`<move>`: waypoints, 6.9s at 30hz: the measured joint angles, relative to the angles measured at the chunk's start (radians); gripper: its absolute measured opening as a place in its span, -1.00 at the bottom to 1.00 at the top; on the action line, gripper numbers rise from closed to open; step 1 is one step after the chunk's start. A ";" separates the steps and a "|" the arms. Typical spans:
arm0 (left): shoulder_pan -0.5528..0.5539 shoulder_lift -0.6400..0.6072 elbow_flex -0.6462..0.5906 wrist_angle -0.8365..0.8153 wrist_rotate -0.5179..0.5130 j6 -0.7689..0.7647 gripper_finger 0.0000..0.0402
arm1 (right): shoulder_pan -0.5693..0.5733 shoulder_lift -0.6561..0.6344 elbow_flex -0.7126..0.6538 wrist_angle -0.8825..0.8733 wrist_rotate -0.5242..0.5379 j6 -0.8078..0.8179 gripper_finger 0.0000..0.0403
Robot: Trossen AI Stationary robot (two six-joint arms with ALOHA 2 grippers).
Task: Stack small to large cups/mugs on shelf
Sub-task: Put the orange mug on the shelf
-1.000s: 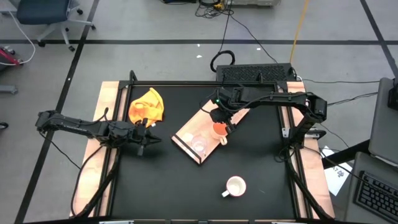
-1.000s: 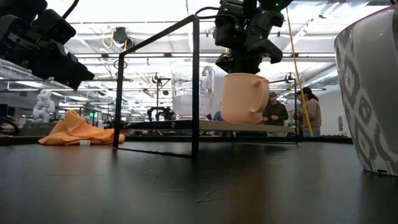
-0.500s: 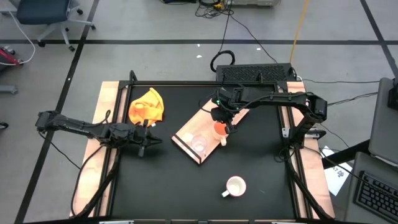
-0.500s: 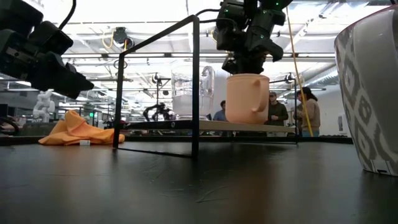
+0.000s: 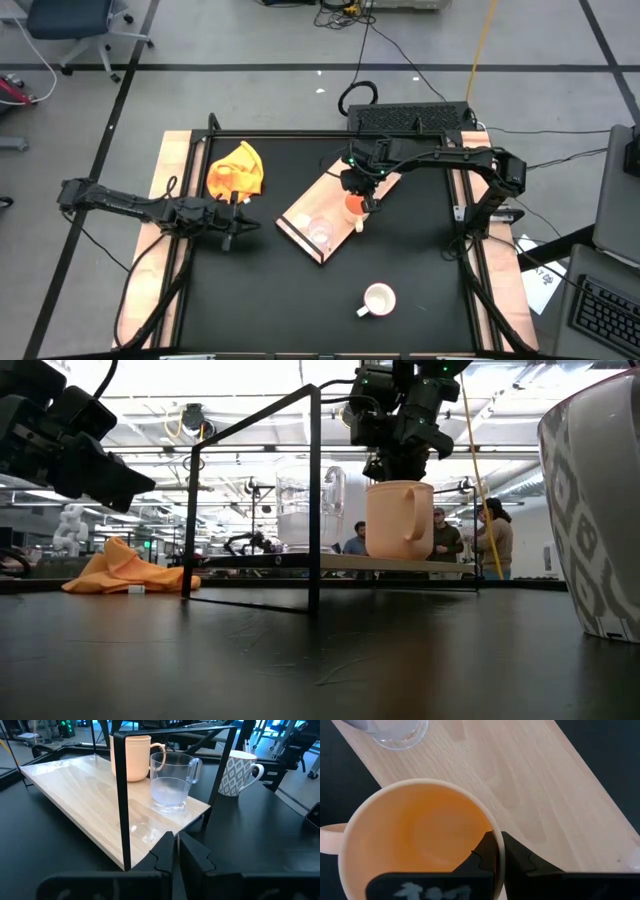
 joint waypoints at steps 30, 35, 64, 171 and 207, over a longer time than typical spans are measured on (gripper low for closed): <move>0.000 0.000 0.001 -0.003 0.005 -0.004 -0.87 | 0.000 0.001 -0.001 0.049 0.000 0.017 -0.86; 0.000 0.000 0.001 -0.005 0.006 -0.004 -0.87 | 0.000 0.001 -0.001 0.049 0.000 0.022 -0.85; 0.000 0.000 0.001 -0.005 0.010 -0.008 -0.87 | 0.000 -0.009 0.001 0.073 -0.005 0.052 -0.46; 0.000 0.000 0.002 0.002 0.010 -0.029 -0.87 | 0.278 -1.466 -0.907 0.474 -0.060 0.610 -1.00; 0.000 -0.001 0.004 0.247 -0.001 -0.110 -0.87 | 0.278 -1.602 -1.252 0.771 -0.110 0.705 -1.00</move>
